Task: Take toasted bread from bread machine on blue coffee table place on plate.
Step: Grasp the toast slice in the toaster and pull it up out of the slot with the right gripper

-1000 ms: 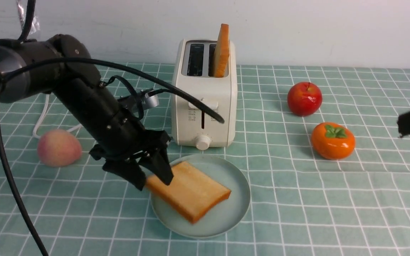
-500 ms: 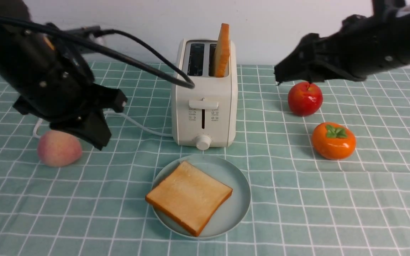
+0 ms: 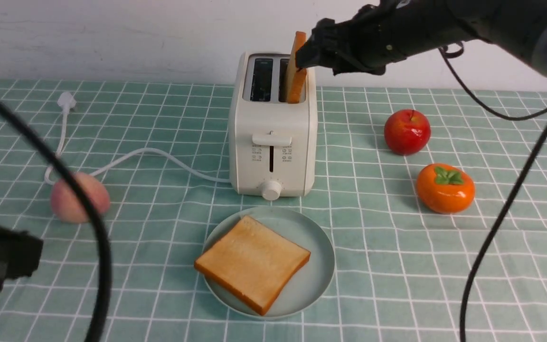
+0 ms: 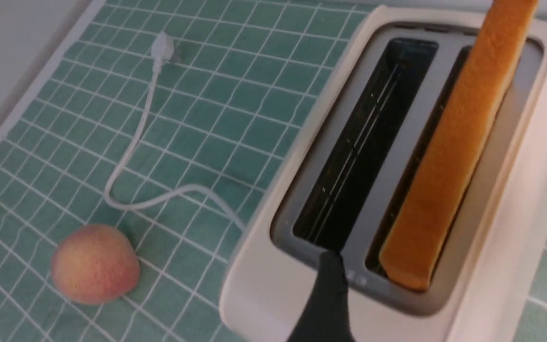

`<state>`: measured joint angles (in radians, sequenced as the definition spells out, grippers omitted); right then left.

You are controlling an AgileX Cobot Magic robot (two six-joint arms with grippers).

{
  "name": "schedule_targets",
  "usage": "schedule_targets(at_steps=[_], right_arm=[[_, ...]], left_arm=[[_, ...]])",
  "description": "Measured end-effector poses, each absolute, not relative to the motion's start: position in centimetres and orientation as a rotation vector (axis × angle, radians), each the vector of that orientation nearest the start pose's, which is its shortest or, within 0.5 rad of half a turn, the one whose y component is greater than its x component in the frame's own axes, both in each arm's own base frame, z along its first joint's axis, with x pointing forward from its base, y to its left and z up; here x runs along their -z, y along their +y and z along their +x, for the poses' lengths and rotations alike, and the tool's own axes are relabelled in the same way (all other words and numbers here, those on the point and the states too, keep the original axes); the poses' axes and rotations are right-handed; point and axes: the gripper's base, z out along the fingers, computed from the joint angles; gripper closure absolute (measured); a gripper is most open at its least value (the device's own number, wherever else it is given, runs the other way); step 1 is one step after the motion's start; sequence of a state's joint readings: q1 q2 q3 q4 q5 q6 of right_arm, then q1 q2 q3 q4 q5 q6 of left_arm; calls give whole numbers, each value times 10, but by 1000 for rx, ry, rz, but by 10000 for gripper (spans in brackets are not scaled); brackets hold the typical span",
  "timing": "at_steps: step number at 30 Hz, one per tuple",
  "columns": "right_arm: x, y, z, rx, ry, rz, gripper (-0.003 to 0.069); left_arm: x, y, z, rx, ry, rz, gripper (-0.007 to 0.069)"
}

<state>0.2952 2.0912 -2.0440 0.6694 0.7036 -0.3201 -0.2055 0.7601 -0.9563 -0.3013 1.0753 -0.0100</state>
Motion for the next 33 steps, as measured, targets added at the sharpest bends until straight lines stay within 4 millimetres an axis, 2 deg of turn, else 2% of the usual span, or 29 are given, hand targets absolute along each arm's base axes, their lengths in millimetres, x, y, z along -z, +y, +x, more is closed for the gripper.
schedule_targets(at_steps=[3,6,7,9,10,11,12,15,16,17,18,20,22,23,24,26,28,29,31,32,33], right_arm=[[-322,190,481,-768,2106,-303,85],[-304,200,488,-775,2128,-316,148],[-304,200,488,-774,2129,-317,158],[-297,206,488,-763,2142,-338,351],[-297,206,488,-762,2145,-341,391],[-300,205,487,-749,2142,-353,540],[-305,204,485,-741,2137,-362,581],[-337,194,474,-718,2097,-386,579],[-340,192,472,-715,2094,-389,578],[-374,181,457,-700,2043,-402,575],[-386,176,450,-696,2032,-413,574],[-434,156,419,-696,1981,-438,574],[-467,140,390,-727,1961,-465,574],[-470,138,387,-731,1959,-470,574],[-490,128,362,-766,1955,-528,574],[-502,125,338,-825,1966,-637,574],[-502,126,333,-860,1969,-684,574],[-497,131,331,-937,1986,-706,574],[-480,138,335,-1013,2035,-707,574],[-478,139,335,-1019,2041,-710,574],[-451,147,341,-1067,2108,-728,574]], left_arm=[[-359,-43,88,506,2315,158,638],[-356,-41,75,542,2274,132,638],[-356,-41,75,542,2275,132,638],[-357,-40,69,557,2245,124,638],[-357,-41,69,559,2244,124,638],[-357,-40,67,562,2239,122,638],[-357,-40,67,562,2236,122,638],[-357,-41,67,568,2233,120,638],[-357,-41,67,568,2233,120,638],[-358,-41,68,569,2226,118,638],[-358,-41,68,569,2221,117,638],[-359,-40,69,565,2205,112,638],[-360,-40,70,553,2191,110,638],[-360,-39,70,551,2189,109,638],[-361,-38,72,534,2172,108,638],[-363,-37,74,509,2143,105,638],[-364,-36,75,501,2122,101,638],[-367,-36,77,495,2089,94,638],[-369,-35,78,492,2062,89,638],[-369,-35,78,491,2056,87,638],[-371,-35,79,490,2036,83,638]])
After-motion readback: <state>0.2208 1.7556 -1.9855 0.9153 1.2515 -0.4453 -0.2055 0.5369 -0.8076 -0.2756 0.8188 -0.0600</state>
